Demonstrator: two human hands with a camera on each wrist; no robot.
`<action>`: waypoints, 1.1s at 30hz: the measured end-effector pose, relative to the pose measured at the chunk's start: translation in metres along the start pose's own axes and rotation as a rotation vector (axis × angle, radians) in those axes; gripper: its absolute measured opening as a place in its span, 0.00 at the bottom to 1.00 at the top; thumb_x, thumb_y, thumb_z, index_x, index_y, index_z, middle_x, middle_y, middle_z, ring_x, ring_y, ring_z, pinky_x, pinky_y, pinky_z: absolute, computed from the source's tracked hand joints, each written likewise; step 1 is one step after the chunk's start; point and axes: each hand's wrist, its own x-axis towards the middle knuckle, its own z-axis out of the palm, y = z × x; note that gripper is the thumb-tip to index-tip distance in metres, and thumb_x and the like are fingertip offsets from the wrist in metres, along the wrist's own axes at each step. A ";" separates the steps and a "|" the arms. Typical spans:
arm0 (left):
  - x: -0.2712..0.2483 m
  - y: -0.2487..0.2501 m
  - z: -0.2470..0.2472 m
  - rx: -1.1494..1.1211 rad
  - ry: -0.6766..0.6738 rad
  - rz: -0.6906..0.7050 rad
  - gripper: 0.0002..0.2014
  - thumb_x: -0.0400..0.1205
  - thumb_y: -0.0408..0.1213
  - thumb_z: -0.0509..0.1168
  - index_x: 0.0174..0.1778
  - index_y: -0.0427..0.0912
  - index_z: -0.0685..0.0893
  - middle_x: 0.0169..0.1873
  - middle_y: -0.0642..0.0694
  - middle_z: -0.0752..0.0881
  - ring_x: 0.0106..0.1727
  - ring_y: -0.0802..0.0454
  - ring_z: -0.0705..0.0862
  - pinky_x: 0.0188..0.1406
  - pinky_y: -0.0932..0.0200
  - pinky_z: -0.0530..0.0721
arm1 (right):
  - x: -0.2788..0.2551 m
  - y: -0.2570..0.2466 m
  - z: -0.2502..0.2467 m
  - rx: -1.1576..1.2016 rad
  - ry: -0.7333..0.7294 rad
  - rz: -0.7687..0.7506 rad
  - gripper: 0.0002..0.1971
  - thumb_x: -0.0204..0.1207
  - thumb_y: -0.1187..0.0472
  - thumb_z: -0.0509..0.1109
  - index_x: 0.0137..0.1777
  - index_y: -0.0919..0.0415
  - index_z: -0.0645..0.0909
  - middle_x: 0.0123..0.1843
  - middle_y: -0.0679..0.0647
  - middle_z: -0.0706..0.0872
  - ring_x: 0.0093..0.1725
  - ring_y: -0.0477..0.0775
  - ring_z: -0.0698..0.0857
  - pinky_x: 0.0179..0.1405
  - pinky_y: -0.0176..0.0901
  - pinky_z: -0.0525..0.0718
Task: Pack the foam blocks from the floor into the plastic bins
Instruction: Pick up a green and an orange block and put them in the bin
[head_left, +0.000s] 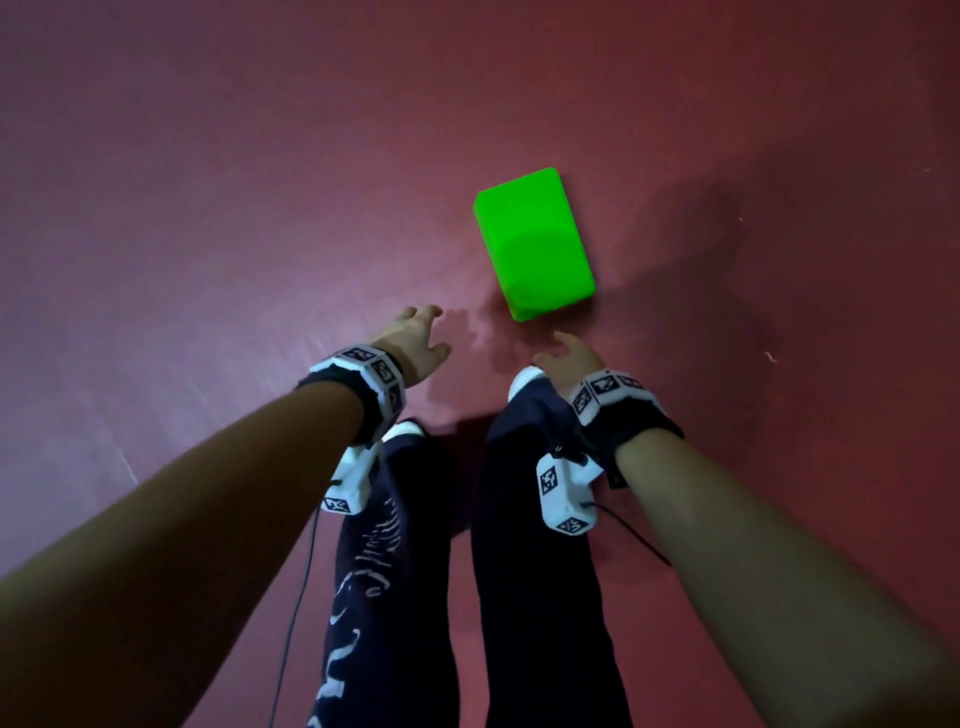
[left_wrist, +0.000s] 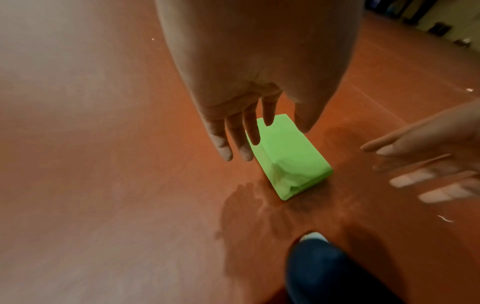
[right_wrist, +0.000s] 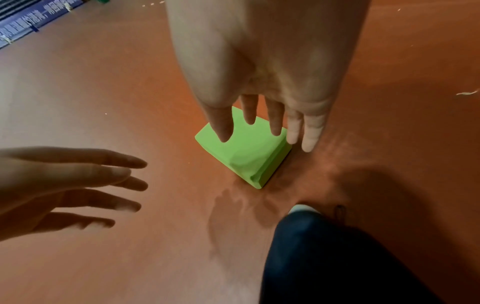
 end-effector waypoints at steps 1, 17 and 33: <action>0.022 0.005 0.004 -0.015 -0.008 0.001 0.29 0.84 0.45 0.62 0.80 0.44 0.62 0.75 0.39 0.70 0.68 0.38 0.78 0.70 0.46 0.75 | 0.018 0.001 -0.003 0.000 0.008 -0.001 0.30 0.79 0.59 0.67 0.80 0.61 0.63 0.78 0.57 0.70 0.77 0.56 0.70 0.70 0.39 0.65; 0.235 0.059 0.068 -0.876 -0.035 -0.252 0.25 0.86 0.36 0.61 0.79 0.41 0.62 0.73 0.39 0.76 0.70 0.40 0.77 0.58 0.53 0.75 | 0.249 0.015 -0.022 0.127 0.058 0.189 0.52 0.64 0.42 0.77 0.82 0.63 0.56 0.81 0.64 0.63 0.79 0.62 0.65 0.79 0.54 0.62; 0.055 0.024 0.000 -1.284 0.099 -0.436 0.24 0.86 0.37 0.61 0.78 0.40 0.66 0.67 0.38 0.78 0.55 0.44 0.78 0.38 0.56 0.74 | 0.090 -0.091 -0.039 0.115 0.016 -0.012 0.31 0.68 0.51 0.79 0.66 0.66 0.72 0.53 0.54 0.81 0.53 0.55 0.83 0.52 0.45 0.79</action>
